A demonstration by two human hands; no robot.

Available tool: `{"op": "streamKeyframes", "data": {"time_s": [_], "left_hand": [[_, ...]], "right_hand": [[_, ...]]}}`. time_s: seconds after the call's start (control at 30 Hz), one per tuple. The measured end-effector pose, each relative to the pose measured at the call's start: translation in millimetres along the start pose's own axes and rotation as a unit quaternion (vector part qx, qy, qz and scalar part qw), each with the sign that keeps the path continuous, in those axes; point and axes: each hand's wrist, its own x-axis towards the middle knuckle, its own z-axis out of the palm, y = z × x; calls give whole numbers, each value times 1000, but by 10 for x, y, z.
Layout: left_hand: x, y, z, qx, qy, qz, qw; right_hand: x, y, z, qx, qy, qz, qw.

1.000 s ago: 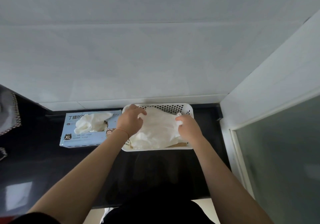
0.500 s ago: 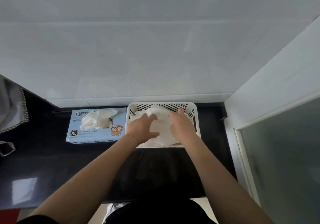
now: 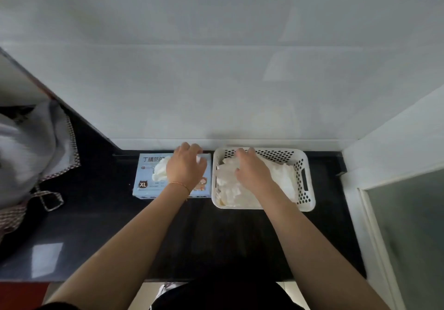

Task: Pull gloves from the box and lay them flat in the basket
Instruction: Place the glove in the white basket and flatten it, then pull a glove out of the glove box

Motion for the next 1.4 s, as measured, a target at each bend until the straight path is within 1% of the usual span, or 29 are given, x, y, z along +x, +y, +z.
{"op": "streamKeyframes", "data": {"time_s": [0.03,0.1,0.13,0.2,0.37,0.43,0.5,0.57,0.63,0.73,0.77,0.83,0.9,1.0,1.1,1.17,1.23,1.3,1.4], "left_hand": [[13,-191,-88,24,2,-17,1000],[49,-479,-209,53,-46,-50,996],[66,-576,-250,47,-65,-62,995],[106,-733,-349,16,-76,-81,994],[148,-932,-568,-14,-51,-38,998],[148,-960,-646,-28,-33,-34,998],[157,-986,-721,-60,-8,-28,998],[157,-973,-805,-121,24,-25,992],[141,-919,-898,-231,51,-50,970],[137,-835,-1026,-363,85,-119,920],[145,-819,-1050,-386,97,-135,907],[144,-768,-1100,-398,118,-145,898],[125,-708,-1139,-397,128,-138,898],[70,-604,-1187,-360,120,-99,920],[33,-501,-1213,-334,90,-45,937],[10,-420,-1219,-351,56,-28,934],[-16,-328,-1238,-402,33,-33,914],[-47,-231,-1274,-456,33,-33,889],[-39,-178,-1301,-507,56,-47,859]], "right_hand": [[29,-188,43,4,-1,-15,1000],[57,-474,121,9,-9,-35,999],[64,-575,160,11,-11,-41,999],[83,-750,224,18,-15,-49,999],[128,-1004,231,47,-13,-45,998],[146,-1052,204,61,-7,-34,998],[158,-1113,165,86,2,-25,996],[152,-1167,106,122,18,-26,992],[127,-1209,34,170,42,-29,984],[74,-1263,-70,222,68,-37,972],[57,-1281,-100,234,70,-37,969],[17,-1303,-156,251,74,-38,964],[-22,-1311,-180,261,76,-40,962],[-86,-1307,-194,279,75,-35,957],[-149,-1316,-228,322,58,-42,944],[-200,-1343,-282,346,21,-54,936],[-238,-1379,-347,337,-6,-53,940],[-269,-1379,-402,313,3,-48,949],[-287,-1321,-449,315,21,-39,948]]}}
